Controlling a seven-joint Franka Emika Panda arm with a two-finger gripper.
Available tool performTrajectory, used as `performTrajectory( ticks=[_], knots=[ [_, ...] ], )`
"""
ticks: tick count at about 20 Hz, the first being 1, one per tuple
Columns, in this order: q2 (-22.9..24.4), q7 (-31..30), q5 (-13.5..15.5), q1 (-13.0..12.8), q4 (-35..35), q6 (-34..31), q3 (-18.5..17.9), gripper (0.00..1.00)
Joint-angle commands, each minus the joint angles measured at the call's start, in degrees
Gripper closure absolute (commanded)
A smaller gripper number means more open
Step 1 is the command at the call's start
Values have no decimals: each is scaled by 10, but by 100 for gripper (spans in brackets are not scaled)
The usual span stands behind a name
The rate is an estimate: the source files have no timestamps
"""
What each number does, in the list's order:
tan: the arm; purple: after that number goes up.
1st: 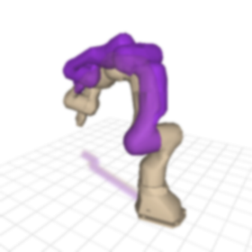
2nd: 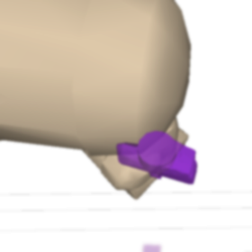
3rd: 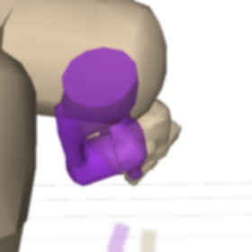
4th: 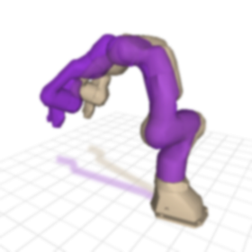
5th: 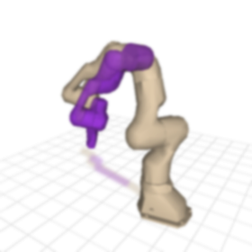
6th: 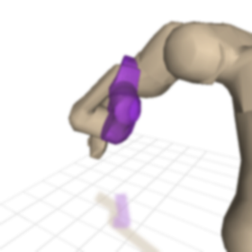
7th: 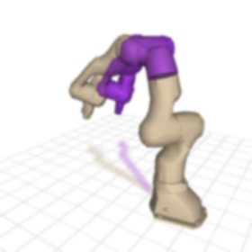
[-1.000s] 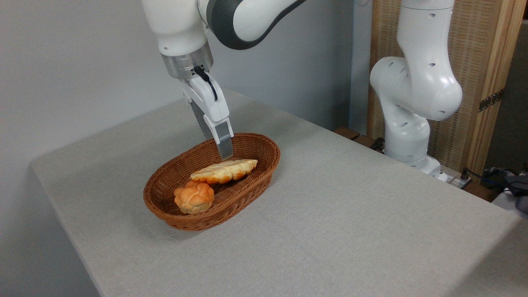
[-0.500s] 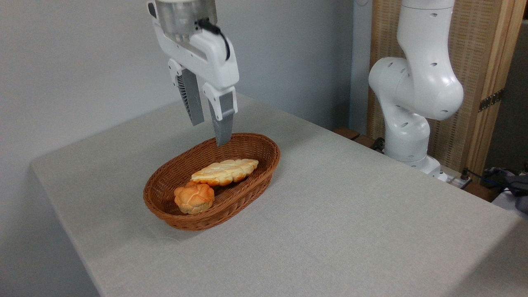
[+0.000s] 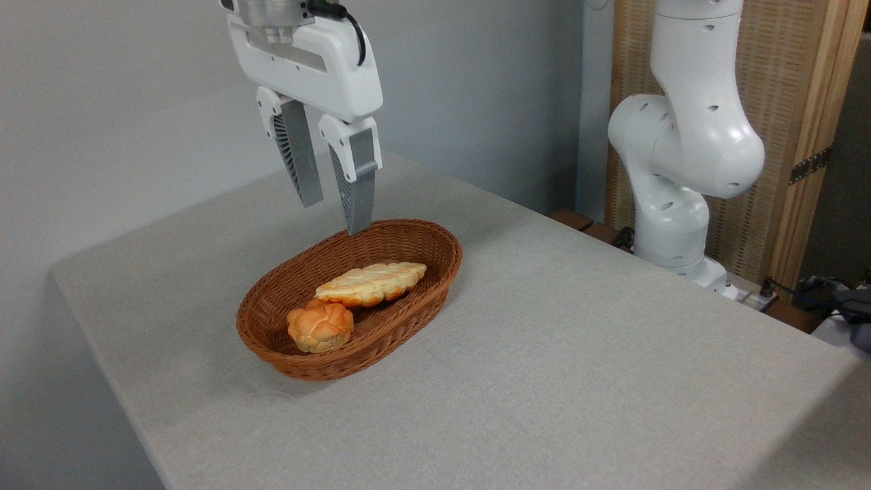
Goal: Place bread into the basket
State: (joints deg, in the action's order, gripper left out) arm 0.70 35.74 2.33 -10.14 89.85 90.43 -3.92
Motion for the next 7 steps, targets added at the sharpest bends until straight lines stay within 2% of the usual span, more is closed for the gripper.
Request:
performTrajectory(
  ticks=[1,7],
  knots=[
    [-5,-2,-2,11,-16,-17,2,0],
    [-9,-3,-2,11,-15,-26,8,0]
  ],
)
